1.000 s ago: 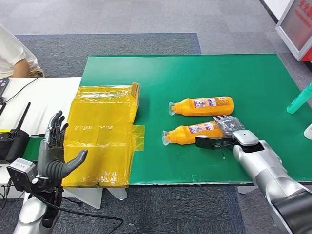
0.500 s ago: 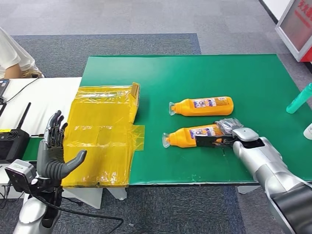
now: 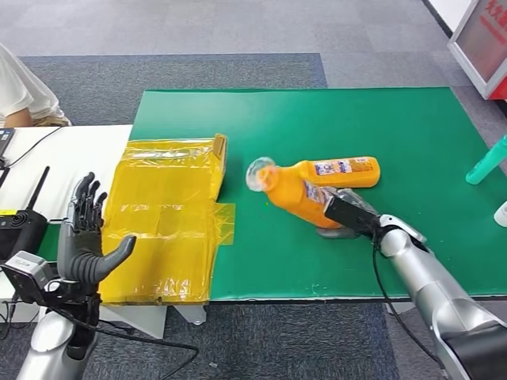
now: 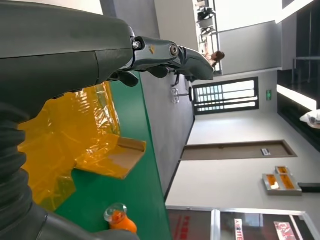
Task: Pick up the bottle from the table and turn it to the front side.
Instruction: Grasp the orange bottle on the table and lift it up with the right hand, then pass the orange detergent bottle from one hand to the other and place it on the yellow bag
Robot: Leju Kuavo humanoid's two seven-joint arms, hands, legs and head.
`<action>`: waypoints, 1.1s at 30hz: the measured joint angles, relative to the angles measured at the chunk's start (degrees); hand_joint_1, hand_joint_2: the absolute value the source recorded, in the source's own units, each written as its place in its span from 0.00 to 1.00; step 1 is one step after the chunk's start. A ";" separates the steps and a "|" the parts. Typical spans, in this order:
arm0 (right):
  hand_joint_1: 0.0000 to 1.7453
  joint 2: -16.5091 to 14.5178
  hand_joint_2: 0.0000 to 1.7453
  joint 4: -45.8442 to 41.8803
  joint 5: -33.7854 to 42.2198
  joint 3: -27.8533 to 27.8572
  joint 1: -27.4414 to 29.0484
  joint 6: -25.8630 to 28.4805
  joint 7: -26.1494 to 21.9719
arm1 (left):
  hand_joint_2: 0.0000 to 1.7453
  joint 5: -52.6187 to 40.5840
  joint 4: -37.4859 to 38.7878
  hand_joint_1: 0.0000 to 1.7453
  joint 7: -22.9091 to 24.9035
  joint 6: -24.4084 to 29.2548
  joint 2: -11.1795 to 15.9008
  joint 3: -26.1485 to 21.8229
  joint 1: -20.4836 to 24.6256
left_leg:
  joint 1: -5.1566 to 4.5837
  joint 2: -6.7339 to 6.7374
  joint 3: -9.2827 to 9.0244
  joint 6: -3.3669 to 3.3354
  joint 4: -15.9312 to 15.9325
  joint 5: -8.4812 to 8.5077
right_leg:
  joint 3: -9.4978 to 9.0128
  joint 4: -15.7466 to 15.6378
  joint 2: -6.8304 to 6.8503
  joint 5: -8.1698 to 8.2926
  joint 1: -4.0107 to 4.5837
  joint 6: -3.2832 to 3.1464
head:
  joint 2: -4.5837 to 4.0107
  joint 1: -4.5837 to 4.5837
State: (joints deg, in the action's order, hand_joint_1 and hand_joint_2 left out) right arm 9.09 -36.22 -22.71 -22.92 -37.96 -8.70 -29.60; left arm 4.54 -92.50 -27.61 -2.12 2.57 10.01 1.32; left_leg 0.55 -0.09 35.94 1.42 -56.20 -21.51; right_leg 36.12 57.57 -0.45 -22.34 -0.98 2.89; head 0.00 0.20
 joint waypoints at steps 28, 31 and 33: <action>1.00 -15.48 1.00 -26.55 23.60 3.75 8.73 16.76 0.56 | 1.00 10.59 11.84 0.00 3.09 -2.09 -6.77 16.77 22.32 | -0.01 0.00 0.06 0.05 0.00 0.13 | 0.08 0.01 0.00 0.14 -0.05 0.03 | 0.00 0.01; 1.00 -16.67 1.00 -24.46 22.56 2.03 8.01 18.09 0.05 | 1.00 10.59 13.17 0.00 3.02 -2.54 -7.86 19.65 23.87 | -0.01 0.00 0.06 0.05 0.00 0.13 | 0.10 0.01 0.00 0.13 -0.02 0.01 | 0.00 0.01; 1.00 -17.37 1.00 -23.34 22.31 1.18 7.91 18.43 -0.18 | 1.00 10.54 13.85 0.00 2.98 -2.74 -8.39 20.96 24.46 | -0.01 0.00 0.06 0.05 0.00 0.13 | 0.11 0.01 -0.01 0.13 -0.01 0.01 | 0.00 0.01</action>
State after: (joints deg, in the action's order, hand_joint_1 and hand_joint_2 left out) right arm -8.27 -59.56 -0.40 -21.74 -30.05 9.73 -29.79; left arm 15.08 -78.65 -24.63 -4.86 -5.82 30.97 25.78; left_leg 0.55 -0.09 35.99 1.47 -56.20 -21.37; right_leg 36.23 57.58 -0.45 -22.21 -0.99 2.90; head 0.00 0.21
